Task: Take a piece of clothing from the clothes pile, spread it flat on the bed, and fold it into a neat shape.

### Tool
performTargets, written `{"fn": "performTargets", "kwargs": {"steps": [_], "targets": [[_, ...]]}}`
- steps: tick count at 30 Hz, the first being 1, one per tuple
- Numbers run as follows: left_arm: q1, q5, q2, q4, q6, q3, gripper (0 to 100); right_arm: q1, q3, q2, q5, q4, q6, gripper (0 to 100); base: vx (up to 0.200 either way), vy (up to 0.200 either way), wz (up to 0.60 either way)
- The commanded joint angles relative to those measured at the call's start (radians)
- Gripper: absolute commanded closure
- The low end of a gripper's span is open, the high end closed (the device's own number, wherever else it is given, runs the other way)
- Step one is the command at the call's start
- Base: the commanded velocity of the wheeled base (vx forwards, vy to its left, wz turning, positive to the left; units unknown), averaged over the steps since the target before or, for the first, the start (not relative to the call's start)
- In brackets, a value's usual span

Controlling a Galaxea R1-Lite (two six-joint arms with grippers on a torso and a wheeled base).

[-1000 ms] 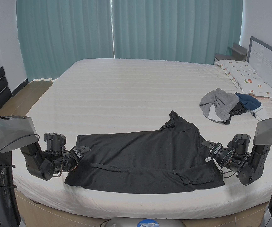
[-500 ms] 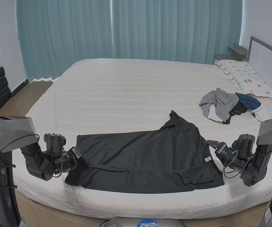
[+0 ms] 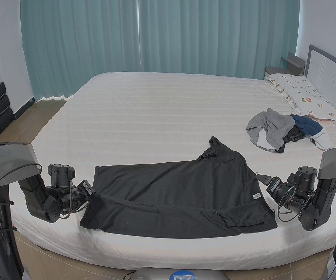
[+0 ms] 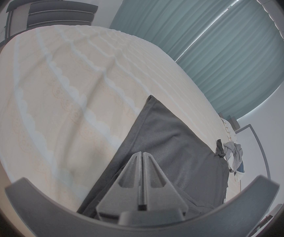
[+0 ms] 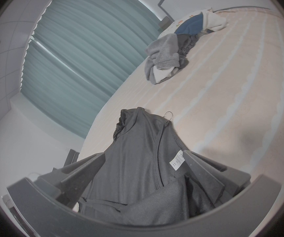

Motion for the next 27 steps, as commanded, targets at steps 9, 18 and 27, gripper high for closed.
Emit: {"fn": "performTargets", "kwargs": {"steps": [9,18,27], "targets": [[0.018,0.001,-0.04,0.004,-0.001,0.02,100,-0.091,0.054,0.061,0.155,-0.047,-0.167,0,0.0,0.0,0.0],[0.026,0.001,-0.034,0.004,-0.001,0.024,100,-0.098,0.051,0.079,0.267,-0.047,-0.201,0,0.0,0.0,0.0],[0.027,0.001,-0.026,0.004,-0.001,0.024,100,-0.086,0.02,0.157,0.287,-0.049,-0.29,0,0.0,0.0,0.0]]}}
